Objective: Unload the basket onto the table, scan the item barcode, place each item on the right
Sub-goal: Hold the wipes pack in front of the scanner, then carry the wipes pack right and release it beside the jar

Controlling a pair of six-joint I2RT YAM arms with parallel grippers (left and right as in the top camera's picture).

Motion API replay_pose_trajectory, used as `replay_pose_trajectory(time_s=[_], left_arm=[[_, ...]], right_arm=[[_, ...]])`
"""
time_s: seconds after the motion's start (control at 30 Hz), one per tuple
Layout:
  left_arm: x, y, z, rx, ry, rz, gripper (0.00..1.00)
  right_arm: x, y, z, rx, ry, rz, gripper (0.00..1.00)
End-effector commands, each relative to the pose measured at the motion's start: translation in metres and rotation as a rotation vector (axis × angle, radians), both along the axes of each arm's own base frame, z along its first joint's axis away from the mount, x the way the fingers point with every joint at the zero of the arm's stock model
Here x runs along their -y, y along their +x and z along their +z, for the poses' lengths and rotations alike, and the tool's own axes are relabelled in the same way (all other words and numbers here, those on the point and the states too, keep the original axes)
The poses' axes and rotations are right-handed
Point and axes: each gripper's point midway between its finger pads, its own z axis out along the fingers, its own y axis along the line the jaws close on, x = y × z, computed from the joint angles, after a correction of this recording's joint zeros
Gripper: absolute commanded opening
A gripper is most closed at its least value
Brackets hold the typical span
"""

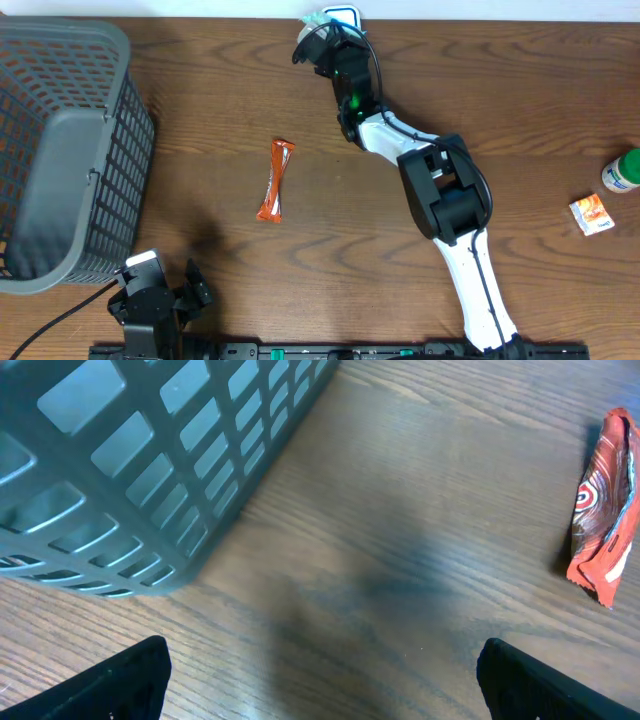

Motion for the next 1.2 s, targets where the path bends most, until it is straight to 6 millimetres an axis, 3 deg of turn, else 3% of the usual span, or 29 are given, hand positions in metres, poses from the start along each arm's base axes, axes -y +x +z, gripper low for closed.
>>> replay_pose_trajectory(time_s=[0.0, 0.03, 0.13, 0.27, 0.5, 0.67, 0.8, 0.93, 1.07, 1.17], left_arm=[[-0.002, -0.001, 0.0, 0.001, -0.003, 0.014, 0.98], [-0.002, -0.001, 0.0, 0.001, -0.003, 0.014, 0.98], [-0.002, -0.001, 0.0, 0.001, -0.003, 0.014, 0.98], [-0.002, -0.001, 0.0, 0.001, -0.003, 0.014, 0.98], [-0.002, -0.001, 0.0, 0.001, -0.003, 0.014, 0.98], [-0.002, -0.001, 0.0, 0.001, -0.003, 0.014, 0.98], [-0.002, -0.001, 0.0, 0.001, -0.003, 0.014, 0.98], [-0.002, -0.001, 0.0, 0.001, -0.003, 0.014, 0.98], [-0.002, -0.001, 0.0, 0.001, -0.003, 0.014, 0.98], [-0.002, -0.001, 0.0, 0.001, -0.003, 0.014, 0.98]], right_arm=[[-0.015, -0.008, -0.007, -0.053, 0.031, 0.015, 0.02], [-0.019, -0.012, -0.021, -0.112, 0.02, 0.018, 0.02], [-0.021, -0.018, -0.039, -0.183, -0.008, 0.02, 0.02], [-0.018, -0.018, -0.04, -0.196, 0.005, 0.002, 0.01], [-0.005, -0.02, -0.006, -0.191, -0.008, -0.062, 0.01], [0.013, -0.044, 0.037, -0.318, -0.032, -0.074, 0.01], [0.04, -0.083, 0.067, -0.474, -0.023, -0.124, 0.01], [0.079, -0.122, 0.083, -0.617, -0.017, -0.202, 0.01], [0.145, -0.152, 0.085, -0.759, -0.019, -0.339, 0.02], [0.199, -0.169, 0.074, -0.869, -0.018, -0.459, 0.02]])
